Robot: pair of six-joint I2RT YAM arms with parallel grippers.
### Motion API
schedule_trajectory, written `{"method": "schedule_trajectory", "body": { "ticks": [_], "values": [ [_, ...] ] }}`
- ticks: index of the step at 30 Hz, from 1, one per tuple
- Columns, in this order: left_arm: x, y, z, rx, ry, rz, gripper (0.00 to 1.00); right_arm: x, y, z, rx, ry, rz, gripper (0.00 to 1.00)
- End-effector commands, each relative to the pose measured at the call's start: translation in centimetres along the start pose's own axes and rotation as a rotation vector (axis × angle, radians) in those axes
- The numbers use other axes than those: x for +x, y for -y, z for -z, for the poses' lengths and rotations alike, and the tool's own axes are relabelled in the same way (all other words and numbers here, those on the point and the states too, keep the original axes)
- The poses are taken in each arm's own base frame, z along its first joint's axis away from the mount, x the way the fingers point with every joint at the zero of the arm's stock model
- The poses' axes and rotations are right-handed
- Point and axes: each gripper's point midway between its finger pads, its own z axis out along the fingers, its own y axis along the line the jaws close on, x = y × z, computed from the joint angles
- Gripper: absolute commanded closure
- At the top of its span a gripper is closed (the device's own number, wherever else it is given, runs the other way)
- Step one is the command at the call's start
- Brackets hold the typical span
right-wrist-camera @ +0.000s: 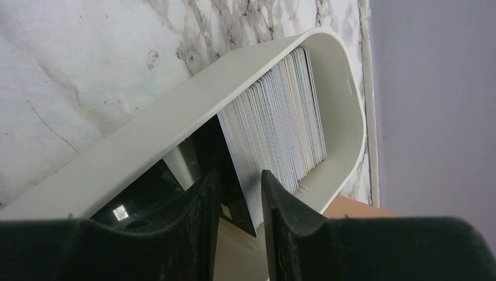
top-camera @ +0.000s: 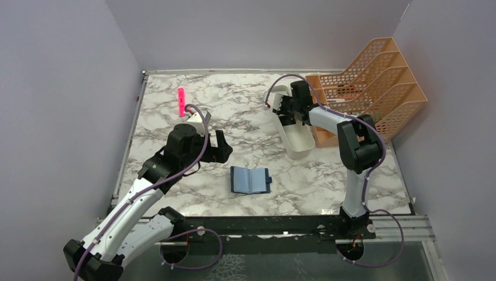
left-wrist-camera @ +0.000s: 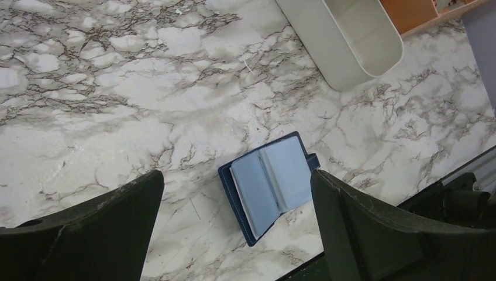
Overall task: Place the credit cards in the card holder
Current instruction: Pick up the credit card from the storage box.
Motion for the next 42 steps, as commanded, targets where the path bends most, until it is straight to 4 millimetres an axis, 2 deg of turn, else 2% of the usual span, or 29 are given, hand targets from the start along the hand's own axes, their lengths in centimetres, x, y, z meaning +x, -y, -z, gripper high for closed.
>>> {"method": "schedule_trajectory", "body": {
  "ticks": [1,8,11,14,15,20,25,28,33,35,38,42],
  "values": [
    [-0.6,-0.3,0.0,-0.015,0.026,-0.012,0.01,-2.1,4.2,2.2,0.126,0.067,0.011,0.65],
    [-0.6,-0.3,0.1,-0.013,0.027,-0.010,0.01,-2.6,5.0,3.0,0.138,0.092,0.004,0.69],
    [-0.6,-0.3,0.1,-0.013,0.027,-0.012,0.01,-2.4,4.8,3.0,0.117,0.093,-0.004,0.79],
    [-0.6,-0.3,0.1,-0.015,0.027,-0.012,0.01,-2.6,4.3,3.2,0.092,0.101,-0.010,0.98],
    [-0.6,-0.3,0.1,-0.014,0.026,-0.012,0.01,-2.8,4.2,3.4,0.086,0.110,-0.014,0.99],
    [-0.5,-0.4,0.0,-0.019,0.023,-0.012,0.01,-4.0,3.1,4.6,0.038,0.162,-0.025,0.99],
    [-0.5,-0.3,0.1,-0.016,0.027,-0.010,0.01,-4.3,2.0,4.7,-0.021,0.178,-0.030,0.99],
    [-0.5,-0.4,0.2,-0.018,0.031,-0.009,0.01,-4.7,2.1,5.2,-0.023,0.189,-0.037,0.99],
    [-0.3,-0.5,0.1,-0.023,0.025,-0.004,0.01,-5.9,2.5,7.4,-0.012,0.214,-0.073,0.99],
    [-0.1,-0.5,0.0,-0.025,0.017,0.007,0.01,-6.8,3.0,8.7,0.011,0.235,-0.146,0.99],
    [0.6,-0.5,-0.3,-0.027,-0.003,0.047,0.03,-7.8,4.3,10.5,0.071,0.247,-0.371,0.99],
    [2.8,-0.6,-1.3,-0.031,-0.082,0.124,0.09,-10.0,2.7,12.7,0.014,0.285,-0.610,0.99]
  ]
}}
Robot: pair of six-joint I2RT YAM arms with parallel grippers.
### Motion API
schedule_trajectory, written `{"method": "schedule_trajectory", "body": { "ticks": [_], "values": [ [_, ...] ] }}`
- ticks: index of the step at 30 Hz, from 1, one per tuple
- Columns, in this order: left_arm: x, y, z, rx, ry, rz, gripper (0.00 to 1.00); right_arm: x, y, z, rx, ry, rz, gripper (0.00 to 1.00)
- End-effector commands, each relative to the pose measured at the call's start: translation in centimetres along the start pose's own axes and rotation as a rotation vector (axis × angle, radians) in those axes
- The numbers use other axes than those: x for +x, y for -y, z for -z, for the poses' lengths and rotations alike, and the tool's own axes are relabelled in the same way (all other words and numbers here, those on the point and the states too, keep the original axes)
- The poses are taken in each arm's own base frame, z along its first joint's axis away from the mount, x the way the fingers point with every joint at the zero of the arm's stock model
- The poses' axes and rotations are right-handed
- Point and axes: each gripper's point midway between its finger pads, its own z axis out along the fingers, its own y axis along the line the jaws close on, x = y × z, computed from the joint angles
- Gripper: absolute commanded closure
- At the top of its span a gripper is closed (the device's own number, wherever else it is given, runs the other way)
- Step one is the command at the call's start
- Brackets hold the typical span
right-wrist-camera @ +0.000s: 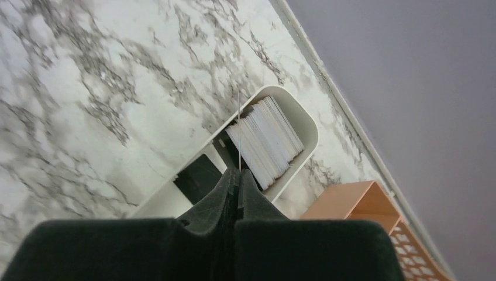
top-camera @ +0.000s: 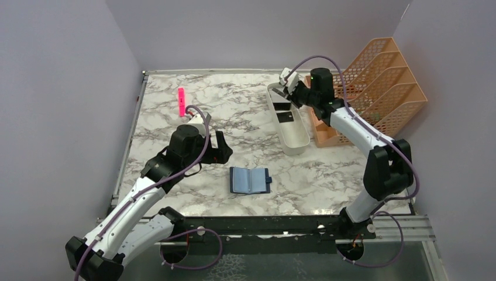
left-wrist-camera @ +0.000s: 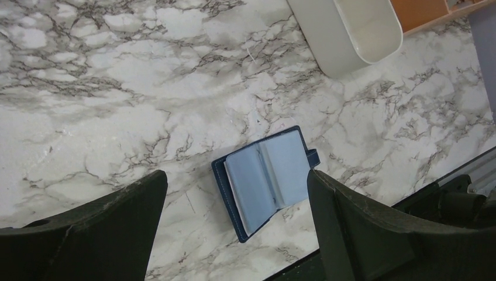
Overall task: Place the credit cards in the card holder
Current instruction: Pick up the credit card from the storage box, then insert the credit card into the card holder.
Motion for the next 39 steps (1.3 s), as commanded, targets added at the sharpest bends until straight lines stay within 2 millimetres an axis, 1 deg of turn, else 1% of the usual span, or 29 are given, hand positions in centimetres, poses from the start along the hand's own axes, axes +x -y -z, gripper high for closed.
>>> {"method": "schedule_trajectory", "body": {
  "ticks": [1,4,6,8,10,16,18,20,22,23,25,27,29,34,39],
  "values": [
    [2.6,-0.4,-1.3,-0.014,-0.087,0.101,0.10,-3.1,-2.8,2.4,-0.029,0.058,-0.332,0.99],
    [4.8,0.0,-2.0,0.007,-0.176,0.156,0.12,-5.1,-4.8,4.2,-0.040,0.124,-0.474,0.99],
    [5.9,0.0,-2.4,0.009,-0.219,0.185,0.13,-6.4,-6.1,5.6,-0.056,0.174,-0.566,0.99],
    [6.9,0.0,-2.7,0.012,-0.252,0.207,0.14,-7.2,-7.1,6.7,-0.059,0.193,-0.698,0.99],
    [7.7,0.2,-2.9,0.028,-0.280,0.226,0.14,-7.8,-8.9,7.7,-0.115,0.194,-0.796,0.99],
    [9.7,0.5,-3.9,0.066,-0.323,0.280,0.15,-6.8,-14.0,9.4,-0.217,0.125,-1.082,0.99],
    [10.5,0.4,-4.3,0.072,-0.341,0.294,0.16,-6.5,-15.8,9.8,-0.259,0.108,-1.159,0.99],
    [11.5,0.1,-4.8,0.065,-0.363,0.310,0.20,-6.0,-17.5,9.9,-0.281,0.071,-1.210,0.99],
    [12.0,-0.2,-5.0,0.051,-0.370,0.315,0.30,-5.6,-19.2,9.9,-0.299,0.045,-1.233,0.99],
    [12.2,-0.6,-5.1,0.034,-0.364,0.316,0.32,-5.4,-20.0,9.9,-0.297,0.033,-1.246,0.99],
    [12.3,-1.1,-5.2,0.013,-0.347,0.316,0.33,-5.3,-21.9,9.8,-0.316,0.020,-1.271,0.99],
    [12.4,-1.2,-5.3,0.016,-0.340,0.319,0.35,-5.1,-23.6,9.7,-0.334,0.010,-1.307,0.99],
    [12.8,-1.1,-5.5,0.025,-0.349,0.326,0.39,-4.6,-24.8,9.5,-0.322,0.018,-1.345,0.99],
    [14.5,-1.2,-6.1,0.045,-0.385,0.349,0.55,-3.5,-27.1,9.0,-0.304,0.015,-1.406,0.99],
    [15.6,-1.8,-6.3,0.025,-0.403,0.360,0.74,-2.2,-28.5,8.2,-0.280,-0.017,-1.415,0.99]
  ]
}}
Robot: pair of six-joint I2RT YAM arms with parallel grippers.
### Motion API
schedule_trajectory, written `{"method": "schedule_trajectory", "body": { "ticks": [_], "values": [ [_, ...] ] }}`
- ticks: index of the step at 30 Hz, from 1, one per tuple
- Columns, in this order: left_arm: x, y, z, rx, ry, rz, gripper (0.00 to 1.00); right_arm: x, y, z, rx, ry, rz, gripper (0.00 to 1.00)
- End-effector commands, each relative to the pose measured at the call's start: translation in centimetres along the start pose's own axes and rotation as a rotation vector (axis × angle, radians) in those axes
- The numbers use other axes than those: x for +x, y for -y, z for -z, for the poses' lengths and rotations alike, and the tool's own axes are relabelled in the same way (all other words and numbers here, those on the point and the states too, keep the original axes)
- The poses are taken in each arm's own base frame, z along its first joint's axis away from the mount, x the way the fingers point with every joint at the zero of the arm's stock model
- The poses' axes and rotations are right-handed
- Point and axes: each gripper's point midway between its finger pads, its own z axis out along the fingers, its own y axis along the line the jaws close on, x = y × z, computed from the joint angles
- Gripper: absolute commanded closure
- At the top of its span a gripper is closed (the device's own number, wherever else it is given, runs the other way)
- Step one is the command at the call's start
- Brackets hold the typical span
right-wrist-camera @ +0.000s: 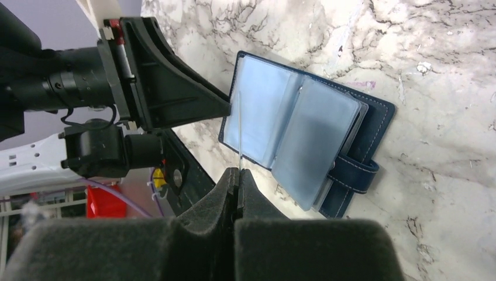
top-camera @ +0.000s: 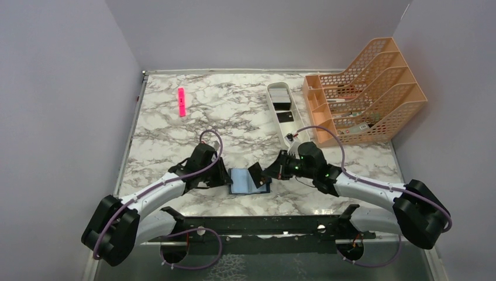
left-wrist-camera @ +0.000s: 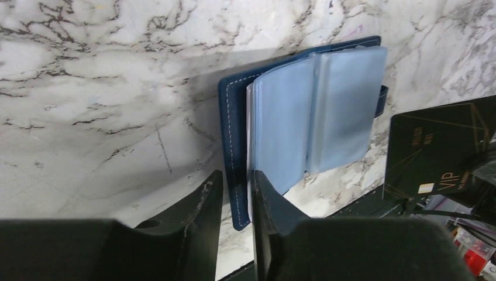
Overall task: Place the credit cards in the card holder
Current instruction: Insert the credit card into the card holder.
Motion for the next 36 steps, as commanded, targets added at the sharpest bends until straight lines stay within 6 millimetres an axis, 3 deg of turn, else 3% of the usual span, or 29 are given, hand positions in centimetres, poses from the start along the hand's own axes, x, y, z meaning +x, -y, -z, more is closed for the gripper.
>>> {"method": "schedule_trajectory", "body": {
  "ticks": [1,5,11,18,36],
  "values": [
    [0.0,0.2,-0.5,0.027,0.006,0.010,0.79,-1.1,-0.1,-1.1,-0.003,0.084,-0.026,0.99],
    [0.3,-0.3,-0.8,0.012,-0.003,0.013,0.90,0.0,0.9,-1.9,0.022,0.059,-0.031,0.99],
    [0.8,-0.8,-1.1,0.004,-0.015,0.015,0.97,0.7,2.4,-2.6,0.070,0.052,-0.036,0.99],
    [1.1,-1.0,-1.2,-0.001,-0.022,0.018,0.99,1.2,3.7,-2.6,0.124,0.050,-0.046,0.99],
    [1.1,-0.9,-1.1,0.012,-0.018,0.018,1.00,2.3,3.6,-3.6,0.099,0.021,-0.068,0.99]
  ]
}}
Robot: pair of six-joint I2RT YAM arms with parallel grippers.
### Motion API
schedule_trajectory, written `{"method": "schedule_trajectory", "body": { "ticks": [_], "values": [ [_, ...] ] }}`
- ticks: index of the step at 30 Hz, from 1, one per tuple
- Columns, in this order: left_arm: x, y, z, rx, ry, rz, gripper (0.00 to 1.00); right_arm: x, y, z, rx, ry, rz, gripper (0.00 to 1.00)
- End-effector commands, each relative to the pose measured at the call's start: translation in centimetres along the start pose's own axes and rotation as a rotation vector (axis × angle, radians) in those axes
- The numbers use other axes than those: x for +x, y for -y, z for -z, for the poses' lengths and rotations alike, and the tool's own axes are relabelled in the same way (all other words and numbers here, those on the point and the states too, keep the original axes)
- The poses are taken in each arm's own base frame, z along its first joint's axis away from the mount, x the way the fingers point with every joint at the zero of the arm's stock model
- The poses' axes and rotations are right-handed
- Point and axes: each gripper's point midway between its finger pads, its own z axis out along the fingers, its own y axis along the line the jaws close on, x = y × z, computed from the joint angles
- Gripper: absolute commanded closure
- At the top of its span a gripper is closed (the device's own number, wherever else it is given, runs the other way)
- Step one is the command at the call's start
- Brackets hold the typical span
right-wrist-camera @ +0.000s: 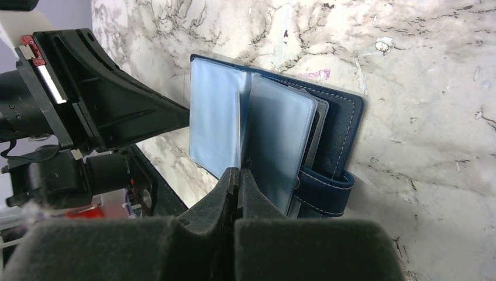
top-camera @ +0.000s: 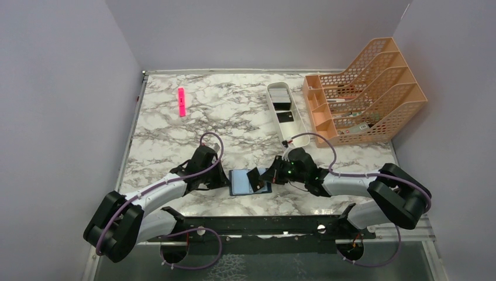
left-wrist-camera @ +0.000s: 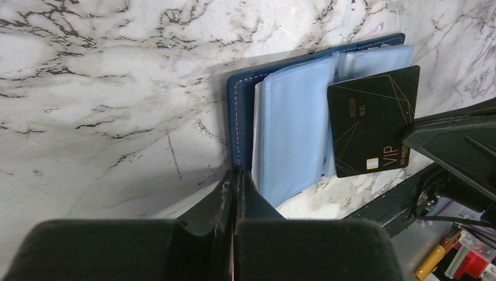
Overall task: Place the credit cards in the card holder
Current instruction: Insert the credit card into the card holder.
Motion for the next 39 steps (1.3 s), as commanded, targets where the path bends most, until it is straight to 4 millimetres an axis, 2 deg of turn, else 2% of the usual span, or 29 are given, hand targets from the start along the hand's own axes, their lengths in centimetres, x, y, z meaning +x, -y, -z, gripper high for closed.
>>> {"method": "schedule_trajectory", "body": {
  "ticks": [1,26,37,39],
  "values": [
    [0.1,0.4,0.0,0.028,0.001,-0.001,1.00,0.0,-0.1,-0.4,-0.009,0.017,-0.002,0.99],
    [0.8,0.6,0.0,0.057,-0.018,0.020,1.00,0.5,0.7,-1.6,-0.043,0.097,-0.096,0.99],
    [1.0,0.9,-0.2,0.079,-0.027,0.028,1.00,0.8,0.0,-2.7,-0.052,0.100,-0.104,0.99],
    [0.9,0.9,-0.3,0.080,-0.029,0.028,1.00,1.2,-0.1,-3.0,-0.050,0.086,-0.097,0.96]
  ]
}}
